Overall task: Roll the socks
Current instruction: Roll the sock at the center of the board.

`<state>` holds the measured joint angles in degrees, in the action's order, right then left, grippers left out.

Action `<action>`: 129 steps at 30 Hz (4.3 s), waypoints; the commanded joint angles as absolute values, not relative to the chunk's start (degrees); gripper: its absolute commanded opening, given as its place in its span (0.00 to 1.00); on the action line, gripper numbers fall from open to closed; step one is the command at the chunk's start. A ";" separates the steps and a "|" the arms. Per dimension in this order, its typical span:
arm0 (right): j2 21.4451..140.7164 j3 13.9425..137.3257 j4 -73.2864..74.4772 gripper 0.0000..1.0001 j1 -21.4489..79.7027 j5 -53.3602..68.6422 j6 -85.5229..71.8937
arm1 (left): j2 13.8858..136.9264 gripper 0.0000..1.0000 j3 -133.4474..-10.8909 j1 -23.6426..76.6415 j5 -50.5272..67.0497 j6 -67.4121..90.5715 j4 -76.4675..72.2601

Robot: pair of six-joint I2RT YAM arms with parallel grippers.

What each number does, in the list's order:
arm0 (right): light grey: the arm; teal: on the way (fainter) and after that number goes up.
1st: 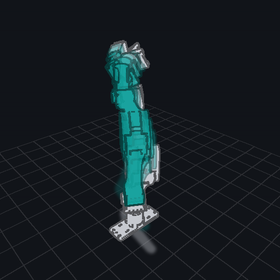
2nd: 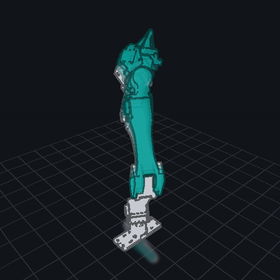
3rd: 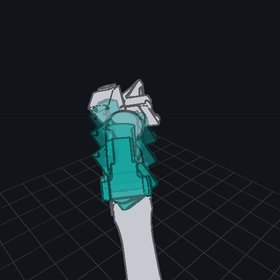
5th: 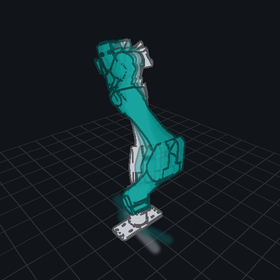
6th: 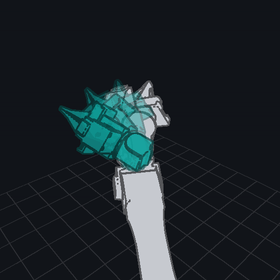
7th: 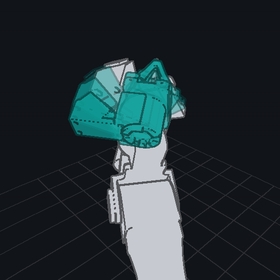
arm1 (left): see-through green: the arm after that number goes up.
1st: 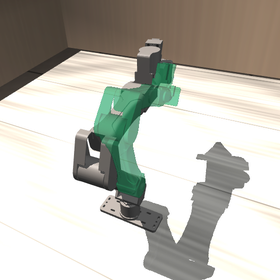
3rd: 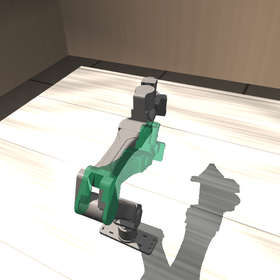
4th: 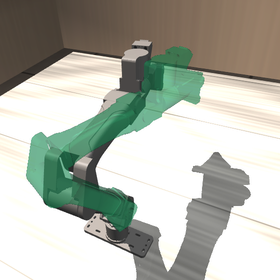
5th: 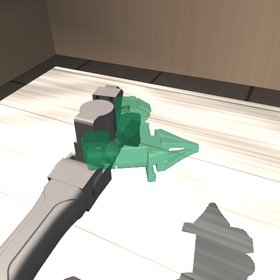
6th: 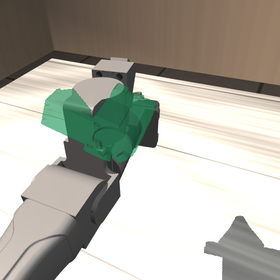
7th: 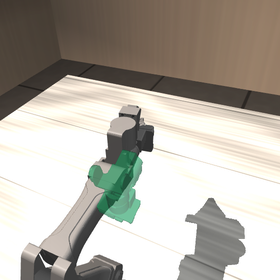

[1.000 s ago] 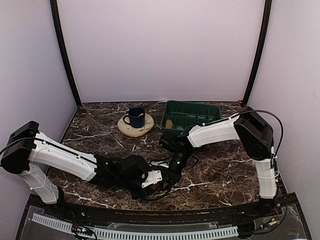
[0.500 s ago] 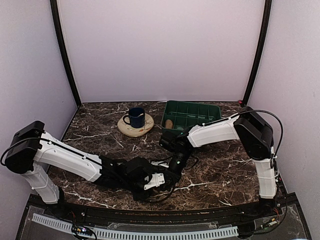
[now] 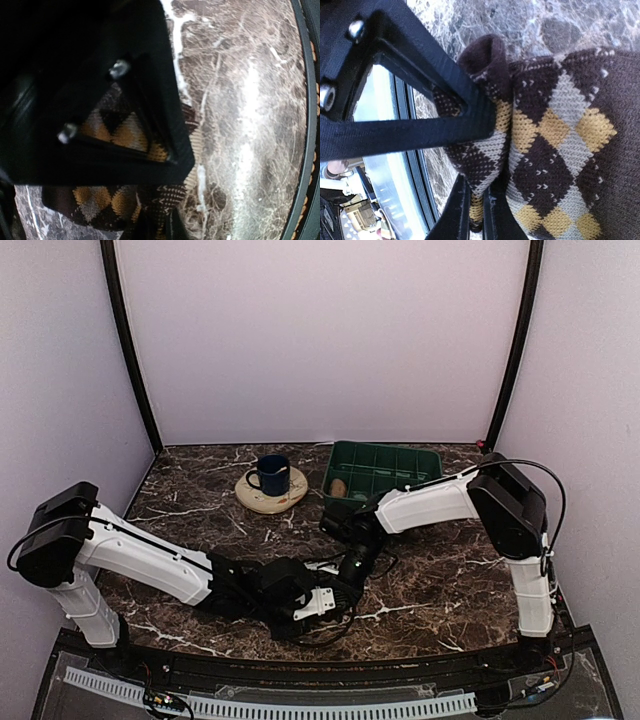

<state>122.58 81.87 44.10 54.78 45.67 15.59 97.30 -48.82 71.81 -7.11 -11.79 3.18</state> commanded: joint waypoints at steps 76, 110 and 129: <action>91.67 45.53 -3.12 0.35 72.10 -0.94 13.61 | 108.19 0.00 -52.29 47.44 50.12 8.65 20.24; 106.67 57.63 2.87 0.33 78.09 -9.85 29.47 | 111.97 0.00 -50.44 44.47 58.37 4.93 19.06; 109.54 62.93 14.92 0.05 74.45 0.18 24.70 | 99.22 0.30 -50.67 41.27 47.89 10.14 20.56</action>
